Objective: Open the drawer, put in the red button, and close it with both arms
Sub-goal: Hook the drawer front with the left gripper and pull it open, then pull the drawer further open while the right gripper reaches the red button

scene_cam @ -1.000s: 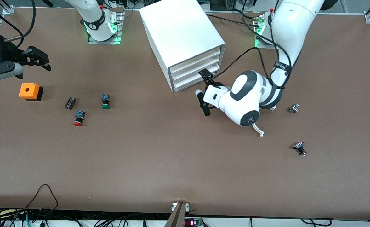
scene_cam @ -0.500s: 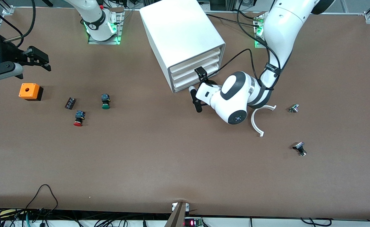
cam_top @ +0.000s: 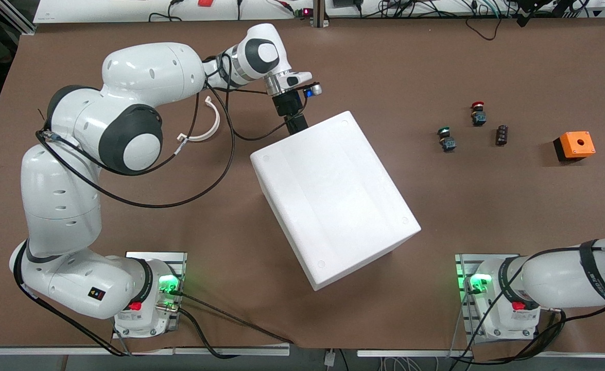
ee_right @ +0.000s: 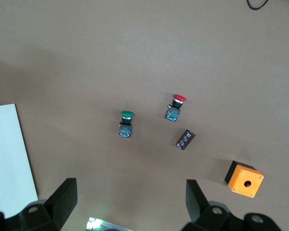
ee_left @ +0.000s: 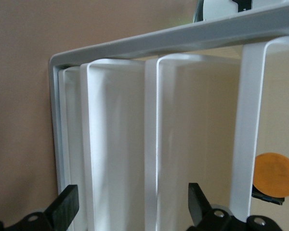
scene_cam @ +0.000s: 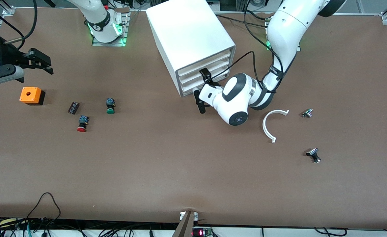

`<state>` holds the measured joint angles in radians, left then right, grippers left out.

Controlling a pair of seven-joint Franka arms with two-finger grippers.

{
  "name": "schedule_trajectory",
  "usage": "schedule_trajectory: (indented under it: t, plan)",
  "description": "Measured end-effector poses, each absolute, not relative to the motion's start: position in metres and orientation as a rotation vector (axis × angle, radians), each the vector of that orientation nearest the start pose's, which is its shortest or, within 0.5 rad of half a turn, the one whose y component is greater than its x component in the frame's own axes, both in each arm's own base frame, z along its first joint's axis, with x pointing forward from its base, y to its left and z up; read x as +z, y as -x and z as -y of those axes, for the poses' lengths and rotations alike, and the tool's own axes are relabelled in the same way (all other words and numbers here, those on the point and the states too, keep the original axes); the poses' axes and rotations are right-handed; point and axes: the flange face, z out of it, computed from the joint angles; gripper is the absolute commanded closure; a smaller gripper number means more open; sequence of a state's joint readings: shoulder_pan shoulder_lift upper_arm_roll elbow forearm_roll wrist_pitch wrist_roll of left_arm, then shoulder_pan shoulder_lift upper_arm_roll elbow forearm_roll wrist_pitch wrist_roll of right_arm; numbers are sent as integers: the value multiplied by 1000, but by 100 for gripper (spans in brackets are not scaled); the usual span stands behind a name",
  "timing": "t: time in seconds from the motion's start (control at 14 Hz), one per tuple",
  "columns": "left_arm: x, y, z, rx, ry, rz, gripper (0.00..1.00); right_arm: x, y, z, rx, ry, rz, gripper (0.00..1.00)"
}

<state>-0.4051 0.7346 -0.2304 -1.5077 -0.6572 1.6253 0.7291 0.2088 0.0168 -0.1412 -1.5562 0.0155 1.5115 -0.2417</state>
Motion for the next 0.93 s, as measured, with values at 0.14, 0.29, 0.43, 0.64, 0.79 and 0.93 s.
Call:
schedule_trajectory:
  t: [0.14,0.29,0.43,0.64,0.79,0.93]
  plan:
    - [232,-496,423,-667,-1905,1173,0,617,-552,-40,94,3084,481,0]
    - [230,-492,427,-666,-1901,1175,0,617,-552,-40,94,3086,482,0]
    - [230,-491,427,-665,-1900,1177,0,617,-552,-38,97,3097,482,0]
    - [233,-489,432,-651,-1896,1185,30,615,-553,-38,103,3105,482,0]
    - [237,-490,432,-641,-1897,1186,73,614,-554,-38,105,3106,481,0]
    - [239,-491,432,-638,-1894,1185,99,613,-558,-36,73,3110,476,0]
